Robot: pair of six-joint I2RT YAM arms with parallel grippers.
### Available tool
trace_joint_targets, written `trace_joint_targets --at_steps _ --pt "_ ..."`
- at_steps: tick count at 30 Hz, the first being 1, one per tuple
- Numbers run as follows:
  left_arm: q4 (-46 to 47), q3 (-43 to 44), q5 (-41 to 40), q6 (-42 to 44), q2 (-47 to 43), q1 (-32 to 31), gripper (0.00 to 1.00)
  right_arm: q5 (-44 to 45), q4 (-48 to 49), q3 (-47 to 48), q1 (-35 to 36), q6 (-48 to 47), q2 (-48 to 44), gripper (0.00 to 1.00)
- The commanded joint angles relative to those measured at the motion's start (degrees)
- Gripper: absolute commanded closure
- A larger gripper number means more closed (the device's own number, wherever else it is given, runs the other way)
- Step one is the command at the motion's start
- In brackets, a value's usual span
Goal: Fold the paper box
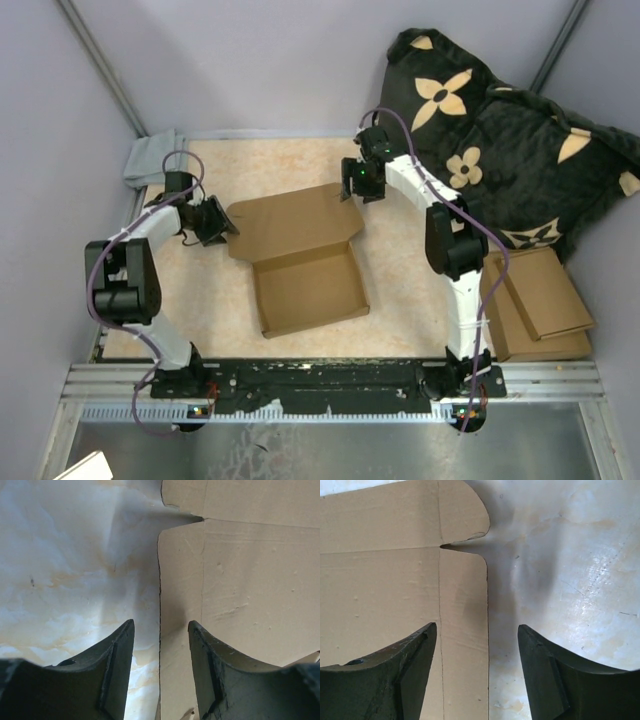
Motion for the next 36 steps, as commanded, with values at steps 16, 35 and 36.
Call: trace_joint_targets --at_steps 16,35,36 --pt "-1.7 13.4 3.1 3.4 8.3 -3.1 0.57 -12.0 -6.7 11.1 0.1 -3.2 2.5 0.53" --pt "-5.1 16.9 1.6 4.8 12.2 -3.9 0.9 -2.6 -12.7 11.5 0.0 -4.2 0.9 0.52" --pt "-4.9 17.2 1.9 4.9 12.0 -3.9 0.96 -2.6 -13.1 11.7 -0.2 -4.3 0.9 0.51"
